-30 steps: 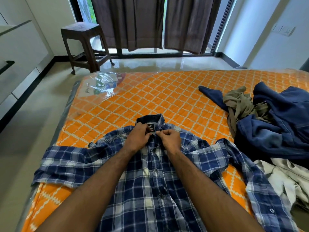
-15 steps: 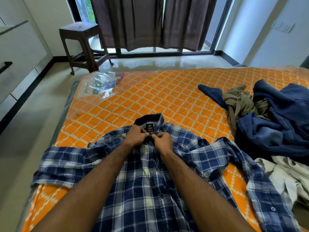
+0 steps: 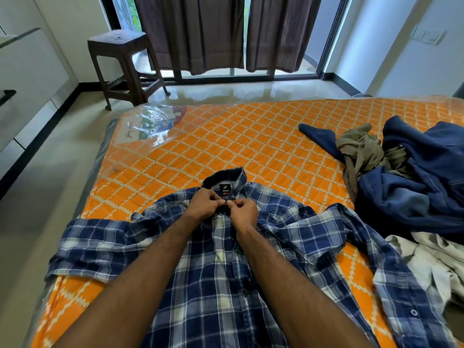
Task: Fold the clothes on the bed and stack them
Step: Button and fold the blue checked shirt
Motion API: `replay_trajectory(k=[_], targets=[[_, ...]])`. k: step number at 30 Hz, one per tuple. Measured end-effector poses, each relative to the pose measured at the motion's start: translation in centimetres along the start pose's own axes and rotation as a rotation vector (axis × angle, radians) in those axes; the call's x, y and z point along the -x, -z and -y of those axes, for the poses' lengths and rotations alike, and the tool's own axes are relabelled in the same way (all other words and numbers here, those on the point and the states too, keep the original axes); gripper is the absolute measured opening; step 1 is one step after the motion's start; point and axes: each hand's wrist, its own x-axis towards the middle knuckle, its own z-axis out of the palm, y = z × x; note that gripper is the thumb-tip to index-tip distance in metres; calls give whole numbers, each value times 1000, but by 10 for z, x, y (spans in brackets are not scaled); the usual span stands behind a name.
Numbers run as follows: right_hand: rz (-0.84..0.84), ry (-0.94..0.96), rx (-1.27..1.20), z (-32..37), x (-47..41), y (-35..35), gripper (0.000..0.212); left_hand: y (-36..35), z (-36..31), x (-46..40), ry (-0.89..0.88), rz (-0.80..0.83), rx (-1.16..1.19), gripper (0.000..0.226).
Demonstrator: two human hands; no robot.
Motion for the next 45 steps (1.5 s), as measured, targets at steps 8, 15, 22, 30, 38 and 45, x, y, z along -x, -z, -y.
replay_trajectory(k=[8,15,22,30,38,45], targets=[[103,-40,-118,-4,-7,17,9,-13,0,1,-23,-155,-108,22],[110,-17,-82,1,-6,20,15,-10,1,1,-55,-118,-17,16],[52,-16,31,-1,-6,12,16,-8,5,7,-216,-119,-143,22],[56,-4,29,0,-5,18,22,-18,6,14,-410,-235,-439,17],[51,128,21,-10,-3,22,9,-12,6,-8,-100,76,-230,27],[17,262,93,-17,1,22,6,-11,2,-10,-94,70,-229,24]])
